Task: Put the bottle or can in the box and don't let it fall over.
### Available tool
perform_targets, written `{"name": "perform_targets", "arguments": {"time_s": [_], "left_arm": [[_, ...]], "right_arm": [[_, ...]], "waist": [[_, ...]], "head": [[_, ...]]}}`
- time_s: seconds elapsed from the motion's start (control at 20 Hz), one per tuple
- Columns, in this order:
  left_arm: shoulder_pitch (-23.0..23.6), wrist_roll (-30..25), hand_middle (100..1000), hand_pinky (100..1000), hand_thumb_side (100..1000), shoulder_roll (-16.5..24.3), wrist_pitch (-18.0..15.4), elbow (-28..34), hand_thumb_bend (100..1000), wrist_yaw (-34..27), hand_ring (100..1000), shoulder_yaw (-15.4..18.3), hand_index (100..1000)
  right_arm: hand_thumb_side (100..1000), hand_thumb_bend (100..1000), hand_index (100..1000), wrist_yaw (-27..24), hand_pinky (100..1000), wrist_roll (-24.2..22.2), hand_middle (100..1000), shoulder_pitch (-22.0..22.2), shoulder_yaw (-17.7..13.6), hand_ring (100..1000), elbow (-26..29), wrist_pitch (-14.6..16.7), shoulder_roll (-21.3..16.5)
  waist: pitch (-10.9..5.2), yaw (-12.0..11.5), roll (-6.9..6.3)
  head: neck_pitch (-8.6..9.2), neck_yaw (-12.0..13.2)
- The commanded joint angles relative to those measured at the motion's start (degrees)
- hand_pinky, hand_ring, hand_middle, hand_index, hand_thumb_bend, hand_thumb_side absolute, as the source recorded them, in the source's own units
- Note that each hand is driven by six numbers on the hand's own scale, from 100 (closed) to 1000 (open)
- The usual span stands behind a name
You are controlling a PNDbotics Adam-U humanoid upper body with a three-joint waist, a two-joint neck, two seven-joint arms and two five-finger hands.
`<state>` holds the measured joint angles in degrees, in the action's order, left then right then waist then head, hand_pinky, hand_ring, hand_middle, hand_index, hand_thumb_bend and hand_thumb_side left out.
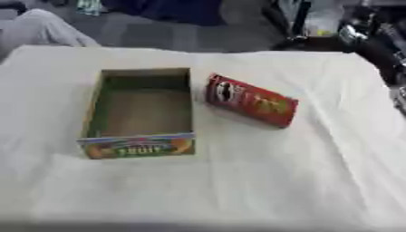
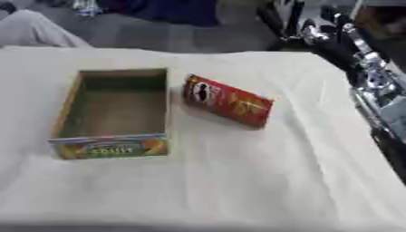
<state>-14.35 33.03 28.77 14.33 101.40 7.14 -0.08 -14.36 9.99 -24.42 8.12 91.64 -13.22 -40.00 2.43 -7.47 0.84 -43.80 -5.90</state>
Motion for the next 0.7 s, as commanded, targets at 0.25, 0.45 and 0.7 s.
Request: {"name": "perform_targets", "arguments": {"time_s": [0.25,0.45,0.7], "left_arm": [[-0.63,0.22,833,436,555,1.85,-0.1,1.07,370,0.51,797,0.87,739],[-0.6,0.26,833,436,555,1.89,-0.1,1.08,371,0.55,797,0.92,738],[-0.54,0.29,833,435,554,1.92,-0.07,1.05,372,0.48,796,0.91,738]], "right_arm": [[544,100,1000,0.15,743,-0.37,1000,-0.8,-0.85,1000,0.29,0.17,-1.11],[554,100,1000,0.52,749,-1.17,1000,-0.82,-0.53,1000,0.67,0.37,-1.29],[574,100,1000,5.02,784,-8.39,1000,-0.64,0.75,1000,2.57,2.43,-2.2]], "waist": [[0.13,-0.03,-0.82],[0.13,-0.03,-0.81],[0.16,0.0,-0.81]], "head": [[-0.31,-0.24],[-0.31,-0.31],[-0.31,-0.46]]}}
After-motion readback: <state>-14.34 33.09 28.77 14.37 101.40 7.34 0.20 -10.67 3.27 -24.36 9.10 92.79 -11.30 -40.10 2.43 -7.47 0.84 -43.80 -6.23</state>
